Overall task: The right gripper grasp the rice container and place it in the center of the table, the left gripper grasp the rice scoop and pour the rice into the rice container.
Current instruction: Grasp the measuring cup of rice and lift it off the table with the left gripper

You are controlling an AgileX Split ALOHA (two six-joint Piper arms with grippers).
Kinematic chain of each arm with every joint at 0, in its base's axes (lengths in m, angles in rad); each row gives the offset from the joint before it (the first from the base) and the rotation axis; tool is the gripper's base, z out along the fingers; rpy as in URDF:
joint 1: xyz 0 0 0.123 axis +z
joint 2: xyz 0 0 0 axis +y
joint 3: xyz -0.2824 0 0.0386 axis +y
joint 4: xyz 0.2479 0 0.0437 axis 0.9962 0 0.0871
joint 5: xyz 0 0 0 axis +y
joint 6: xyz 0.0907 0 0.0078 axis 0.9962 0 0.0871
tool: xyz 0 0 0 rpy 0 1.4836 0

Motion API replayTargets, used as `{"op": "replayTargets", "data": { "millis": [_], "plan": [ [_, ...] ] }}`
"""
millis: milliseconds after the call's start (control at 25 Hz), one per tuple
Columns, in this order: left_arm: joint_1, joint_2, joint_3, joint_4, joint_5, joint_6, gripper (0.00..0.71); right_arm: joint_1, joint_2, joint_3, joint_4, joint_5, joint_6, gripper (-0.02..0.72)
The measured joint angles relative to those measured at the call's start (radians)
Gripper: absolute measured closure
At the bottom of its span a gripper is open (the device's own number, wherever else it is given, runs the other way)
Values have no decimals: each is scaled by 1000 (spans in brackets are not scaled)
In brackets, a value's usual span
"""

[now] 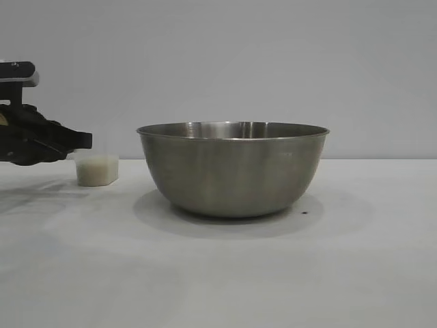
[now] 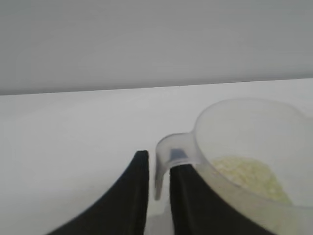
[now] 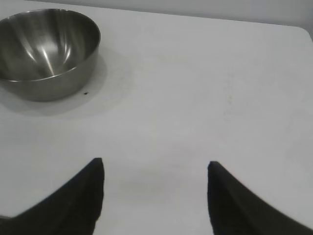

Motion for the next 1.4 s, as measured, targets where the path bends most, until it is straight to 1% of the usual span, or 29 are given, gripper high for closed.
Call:
{"op": "replayTargets", "data": {
  "millis": [640, 760, 920, 1080, 1240, 1320, 1400],
  "plan": [
    [0, 0, 0, 0, 3, -14, 710, 0, 0, 0, 0, 0, 0, 301],
    [0, -24, 0, 0, 13, -4, 710, 0, 0, 0, 0, 0, 0, 301],
    [0, -100, 0, 0, 87, 52, 710, 0, 0, 0, 0, 0, 0, 301],
    [0, -162, 0, 0, 120, 61, 710, 0, 0, 0, 0, 0, 0, 301],
    [0, -224, 0, 0, 192, 70, 710, 0, 0, 0, 0, 0, 0, 301],
    [0, -246, 0, 9, 208, 72, 710, 0, 0, 0, 0, 0, 0, 301],
    [0, -266, 0, 50, 216, 72, 710, 0, 0, 0, 0, 0, 0, 301]
  ]
}}
